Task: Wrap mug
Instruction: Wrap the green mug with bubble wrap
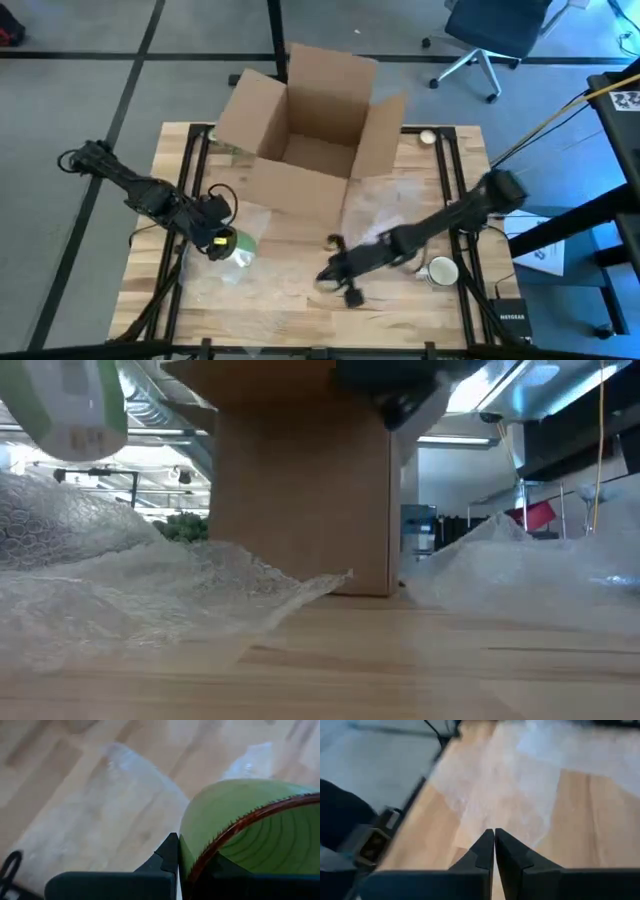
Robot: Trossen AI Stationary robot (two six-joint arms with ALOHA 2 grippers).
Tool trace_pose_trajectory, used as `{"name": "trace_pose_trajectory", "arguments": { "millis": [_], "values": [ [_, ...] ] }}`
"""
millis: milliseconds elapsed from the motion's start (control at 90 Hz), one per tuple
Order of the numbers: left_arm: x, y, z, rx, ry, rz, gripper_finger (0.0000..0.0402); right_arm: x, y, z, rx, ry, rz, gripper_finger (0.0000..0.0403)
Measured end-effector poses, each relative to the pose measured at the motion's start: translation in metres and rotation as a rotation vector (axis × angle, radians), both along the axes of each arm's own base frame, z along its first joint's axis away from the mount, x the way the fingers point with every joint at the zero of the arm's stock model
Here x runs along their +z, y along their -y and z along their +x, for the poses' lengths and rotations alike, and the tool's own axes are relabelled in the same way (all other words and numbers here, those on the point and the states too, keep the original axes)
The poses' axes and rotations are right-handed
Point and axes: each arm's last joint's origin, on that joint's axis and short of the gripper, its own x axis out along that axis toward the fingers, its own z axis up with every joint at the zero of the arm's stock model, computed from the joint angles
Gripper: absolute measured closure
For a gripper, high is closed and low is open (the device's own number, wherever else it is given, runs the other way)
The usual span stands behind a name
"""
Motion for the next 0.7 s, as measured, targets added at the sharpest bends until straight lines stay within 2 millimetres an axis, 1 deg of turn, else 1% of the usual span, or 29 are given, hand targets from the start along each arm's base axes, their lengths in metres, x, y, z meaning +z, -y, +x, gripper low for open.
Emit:
{"name": "trace_pose_trajectory", "arguments": {
  "millis": [89, 189, 267, 378, 444, 533, 700],
  "values": [
    [-0.002, -0.001, -0.002, 0.037, -0.024, 0.013, 0.0401, -0.012, -0.013, 0.014, -0.038, -0.038, -0.028, 0.0402],
    [-0.008, -0.001, -0.002, 0.065, -0.046, 0.019, 0.0401, -0.024, -0.022, 0.028, -0.108, -0.038, -0.019, 0.0402],
    [-0.019, -0.001, -0.001, 0.086, -0.066, 0.022, 0.0401, -0.039, -0.025, 0.036, -0.158, -0.052, -0.02, 0.0402],
    [-0.04, 0.0, -0.002, 0.109, -0.119, 0.016, 0.0401, -0.064, -0.028, 0.045, -0.208, -0.088, -0.003, 0.0402],
    [-0.051, -0.001, -0.003, 0.13, -0.142, 0.016, 0.0401, -0.077, -0.027, 0.047, -0.245, -0.11, -0.01, 0.0402],
    [-0.06, -0.003, -0.007, 0.172, -0.172, 0.024, 0.0401, -0.087, -0.027, 0.045, -0.27, -0.154, -0.025, 0.0402],
    [-0.067, -0.006, -0.01, 0.239, -0.182, 0.052, 0.0401, -0.093, -0.027, 0.034, -0.271, -0.283, -0.051, 0.0402]
  ]
}}
